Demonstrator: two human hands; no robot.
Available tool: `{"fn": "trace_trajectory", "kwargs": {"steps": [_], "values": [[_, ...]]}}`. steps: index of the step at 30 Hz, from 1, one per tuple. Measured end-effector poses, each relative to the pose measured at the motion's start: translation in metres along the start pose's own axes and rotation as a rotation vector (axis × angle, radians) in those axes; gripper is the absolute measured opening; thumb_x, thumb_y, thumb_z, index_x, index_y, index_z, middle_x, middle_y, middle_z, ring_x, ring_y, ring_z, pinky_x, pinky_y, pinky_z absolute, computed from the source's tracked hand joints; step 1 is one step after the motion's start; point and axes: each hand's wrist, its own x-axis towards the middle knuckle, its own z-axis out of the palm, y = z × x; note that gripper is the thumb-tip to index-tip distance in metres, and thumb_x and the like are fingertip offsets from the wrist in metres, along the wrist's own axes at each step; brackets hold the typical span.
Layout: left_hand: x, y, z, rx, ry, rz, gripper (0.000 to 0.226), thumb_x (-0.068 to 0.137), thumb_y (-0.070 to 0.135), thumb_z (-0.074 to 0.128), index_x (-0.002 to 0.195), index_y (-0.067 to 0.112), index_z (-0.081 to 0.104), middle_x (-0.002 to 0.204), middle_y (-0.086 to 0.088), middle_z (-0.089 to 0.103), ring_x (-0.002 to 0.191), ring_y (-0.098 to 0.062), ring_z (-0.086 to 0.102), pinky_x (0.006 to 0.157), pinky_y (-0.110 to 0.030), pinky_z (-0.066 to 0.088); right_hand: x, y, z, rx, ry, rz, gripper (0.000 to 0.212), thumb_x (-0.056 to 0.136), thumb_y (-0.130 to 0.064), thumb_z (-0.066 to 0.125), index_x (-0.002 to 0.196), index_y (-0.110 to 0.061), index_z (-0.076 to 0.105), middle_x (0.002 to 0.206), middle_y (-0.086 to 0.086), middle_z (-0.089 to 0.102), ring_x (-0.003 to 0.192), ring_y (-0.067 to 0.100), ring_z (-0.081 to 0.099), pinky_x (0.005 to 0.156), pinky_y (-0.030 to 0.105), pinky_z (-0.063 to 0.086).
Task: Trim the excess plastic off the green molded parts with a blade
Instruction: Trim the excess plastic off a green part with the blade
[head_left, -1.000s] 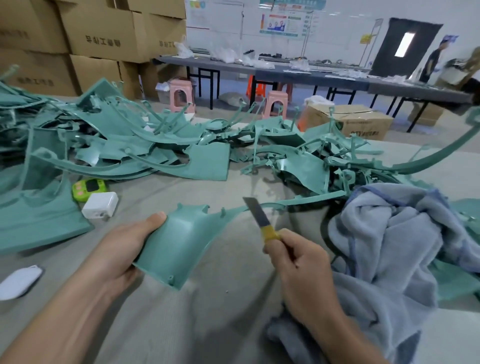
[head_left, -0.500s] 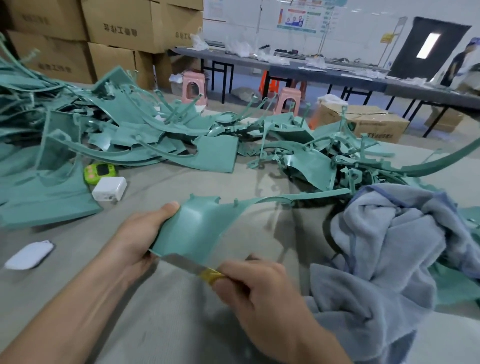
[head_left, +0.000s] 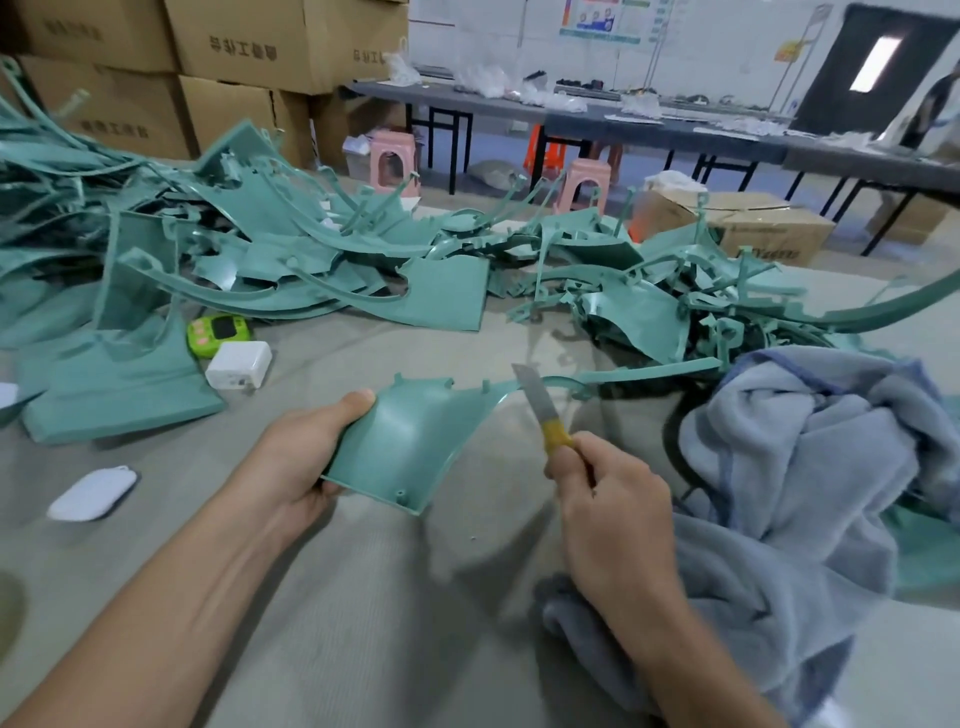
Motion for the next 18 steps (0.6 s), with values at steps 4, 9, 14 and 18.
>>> {"fn": "trace_trajectory", "kwargs": {"steps": [4,9,14,18], "values": [[0.000,-0.004,0.001,-0.016,0.013,0.011,0.024,0.090,0.026,0.074,0.090,0.002,0.073,0.092,-0.021,0.072,0.083,-0.030,0.063,0.080,-0.045,0.044,-0.009,-0.005,-0.011,0.115,-0.112,-0.124,0.026,0.096,-0.038,0.055,0.077,-0.021,0.057,0.059,-0.008,0.051,0.056,0.008,0.044,0.053,0.024,0.035],[0.002,-0.004,-0.002,-0.028,-0.008,0.038,0.027,0.087,0.028,0.078,0.072,0.005,0.077,0.090,-0.021,0.073,0.083,-0.032,0.064,0.085,-0.050,0.044,-0.006,-0.006,0.001,0.034,-0.189,-0.160,0.028,0.095,-0.039,0.055,0.072,-0.024,0.051,0.057,-0.013,0.052,0.054,0.005,0.045,0.051,0.021,0.031],[-0.004,0.000,-0.004,0.025,-0.081,0.168,0.036,0.069,0.044,0.082,0.082,0.010,0.082,0.091,-0.020,0.077,0.072,-0.027,0.073,0.074,-0.039,0.056,0.019,0.030,-0.012,0.211,0.000,0.253,0.033,0.099,-0.021,0.057,0.067,-0.021,0.065,0.049,-0.002,0.053,0.042,0.005,0.040,0.042,0.019,0.032],[-0.008,-0.002,0.000,0.225,-0.042,0.450,0.039,0.067,0.053,0.079,0.081,0.016,0.082,0.079,-0.011,0.078,0.066,-0.019,0.069,0.062,-0.033,0.054,0.021,0.032,-0.007,0.444,0.058,0.315,0.034,0.101,-0.021,0.055,0.071,-0.024,0.070,0.050,0.000,0.056,0.047,0.008,0.045,0.044,0.018,0.036]]}}
